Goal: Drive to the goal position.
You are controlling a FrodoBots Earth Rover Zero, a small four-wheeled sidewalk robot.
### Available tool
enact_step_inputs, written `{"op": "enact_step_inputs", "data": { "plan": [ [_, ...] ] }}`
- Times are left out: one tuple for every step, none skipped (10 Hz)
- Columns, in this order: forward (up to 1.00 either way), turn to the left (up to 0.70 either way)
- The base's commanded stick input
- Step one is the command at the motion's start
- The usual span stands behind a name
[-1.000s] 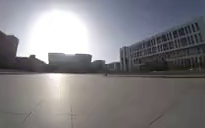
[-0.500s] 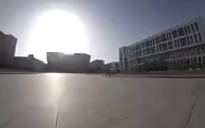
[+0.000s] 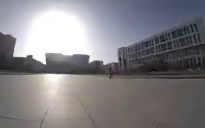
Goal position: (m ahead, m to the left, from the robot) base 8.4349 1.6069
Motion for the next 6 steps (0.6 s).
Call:
{"op": "enact_step_inputs", "data": {
  "plan": [
    [1.0, 0.03],
    [1.0, 0.03],
    [1.0, 0.03],
    [1.0, 0.03],
    [1.0, 0.03],
    [1.0, 0.03]
  ]
}}
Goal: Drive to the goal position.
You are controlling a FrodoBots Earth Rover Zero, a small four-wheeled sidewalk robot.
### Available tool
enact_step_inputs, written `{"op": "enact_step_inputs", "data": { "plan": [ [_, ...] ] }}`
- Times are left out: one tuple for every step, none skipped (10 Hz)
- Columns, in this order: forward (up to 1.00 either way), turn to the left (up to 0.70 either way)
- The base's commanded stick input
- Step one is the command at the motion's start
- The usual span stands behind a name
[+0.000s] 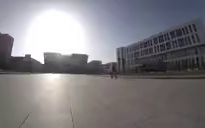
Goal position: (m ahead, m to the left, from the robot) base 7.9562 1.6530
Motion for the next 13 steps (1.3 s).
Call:
{"op": "enact_step_inputs", "data": {
  "plan": [
    [1.0, 0.03],
    [1.0, 0.03],
    [1.0, 0.03],
    [1.0, 0.03],
    [1.0, 0.03],
    [1.0, 0.03],
    [1.0, 0.03],
    [1.0, 0.03],
    [1.0, 0.03],
    [1.0, 0.03],
    [1.0, 0.03],
    [1.0, 0.03],
    [1.0, 0.03]
  ]
}}
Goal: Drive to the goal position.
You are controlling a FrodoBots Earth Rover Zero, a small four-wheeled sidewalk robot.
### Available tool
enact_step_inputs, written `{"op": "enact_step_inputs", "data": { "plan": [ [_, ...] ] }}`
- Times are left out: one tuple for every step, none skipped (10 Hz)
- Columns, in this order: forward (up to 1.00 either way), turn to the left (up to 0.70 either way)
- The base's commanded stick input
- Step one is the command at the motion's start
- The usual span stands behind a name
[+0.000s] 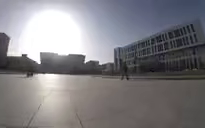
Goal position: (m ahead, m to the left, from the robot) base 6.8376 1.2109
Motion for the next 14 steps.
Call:
{"op": "enact_step_inputs", "data": {
  "plan": [
    [1.0, 0.03],
    [1.0, 0.03],
    [1.0, 0.03],
    [1.0, 0.03],
    [1.0, 0.03],
    [1.0, 0.24],
    [1.0, 0.43],
    [1.0, 0.43],
    [1.0, 0.43],
    [1.0, 0.43],
    [1.0, 0.43],
    [1.0, 0.43],
    [1.0, 0.43],
    [1.0, 0.43]
  ]
}}
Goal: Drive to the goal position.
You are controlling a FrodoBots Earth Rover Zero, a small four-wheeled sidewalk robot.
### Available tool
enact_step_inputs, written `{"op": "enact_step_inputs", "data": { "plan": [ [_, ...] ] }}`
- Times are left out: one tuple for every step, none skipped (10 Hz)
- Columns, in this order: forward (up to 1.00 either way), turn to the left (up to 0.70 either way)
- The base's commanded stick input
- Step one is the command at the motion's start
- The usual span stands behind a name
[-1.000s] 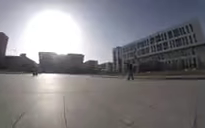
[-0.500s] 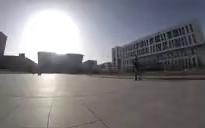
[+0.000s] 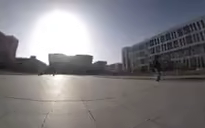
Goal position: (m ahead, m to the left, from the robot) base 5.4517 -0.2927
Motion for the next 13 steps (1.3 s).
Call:
{"op": "enact_step_inputs", "data": {
  "plan": [
    [1.0, 0.43],
    [1.0, 0.43],
    [1.0, 0.43],
    [1.0, 0.4],
    [1.0, 0.16],
    [1.0, 0.03],
    [1.0, 0.03],
    [1.0, 0.03],
    [1.0, 0.03],
    [1.0, 0.03],
    [1.0, 0.03],
    [1.0, 0.03],
    [1.0, 0.03]
  ]
}}
